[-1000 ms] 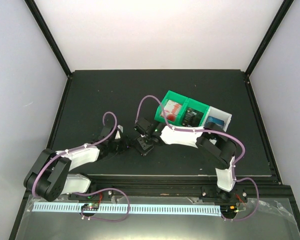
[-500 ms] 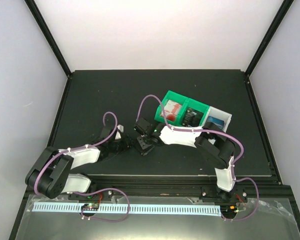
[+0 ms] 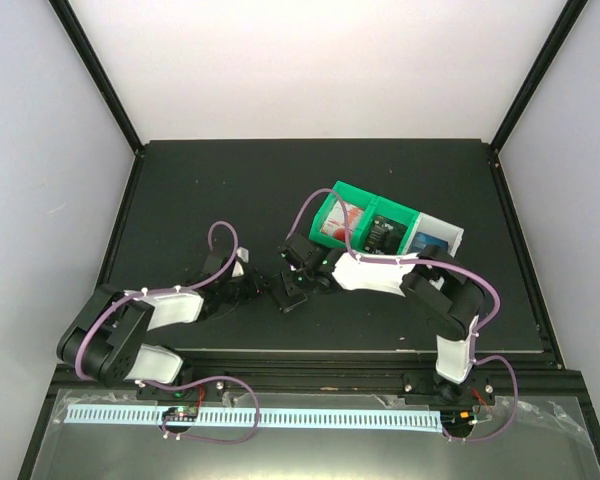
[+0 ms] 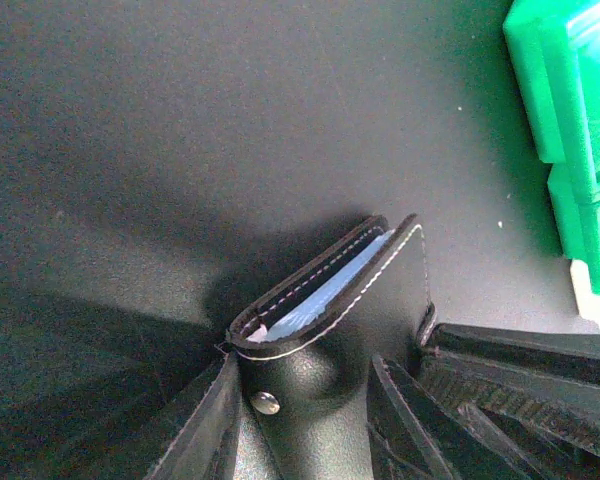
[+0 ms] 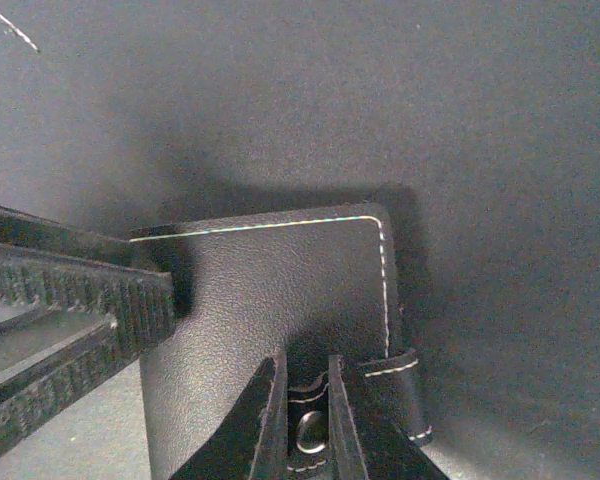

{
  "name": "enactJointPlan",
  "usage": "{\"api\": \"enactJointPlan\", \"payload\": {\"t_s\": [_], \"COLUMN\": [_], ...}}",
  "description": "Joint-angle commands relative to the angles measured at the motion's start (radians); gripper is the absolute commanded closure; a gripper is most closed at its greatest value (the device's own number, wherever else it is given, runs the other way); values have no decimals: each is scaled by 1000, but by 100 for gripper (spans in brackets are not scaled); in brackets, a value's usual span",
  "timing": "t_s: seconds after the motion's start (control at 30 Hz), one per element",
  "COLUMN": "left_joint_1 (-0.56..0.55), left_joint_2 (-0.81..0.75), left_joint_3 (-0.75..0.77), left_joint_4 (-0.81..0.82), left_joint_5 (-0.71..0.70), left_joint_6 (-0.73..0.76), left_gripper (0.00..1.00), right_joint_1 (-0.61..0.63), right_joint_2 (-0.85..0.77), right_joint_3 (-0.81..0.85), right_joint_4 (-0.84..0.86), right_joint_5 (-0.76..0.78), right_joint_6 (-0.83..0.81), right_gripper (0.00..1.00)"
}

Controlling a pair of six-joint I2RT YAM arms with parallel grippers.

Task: Put the credit cards into the card holder
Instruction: Open the card holder at the center of the board.

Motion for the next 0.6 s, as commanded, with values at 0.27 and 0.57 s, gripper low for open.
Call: {"api": "enactJointPlan", "payload": {"t_s": [0.27,0.57], "left_joint_1": [-6,-5], "left_joint_2": [126,65], "left_joint_3": [-35,-55], "left_joint_4": [-140,-96], "left_joint_5": [-126,23], "left_joint_6": [28,45], "left_gripper": [64,53], "right_joint_1": [-98,-113], "right_joint_2": [-141,-149], "right_joint_3": [-201,-256], "right_joint_4": [274,378], "right_joint_5": [-288,-295], "right_joint_6": [182,257], "right_gripper": [94,96]}}
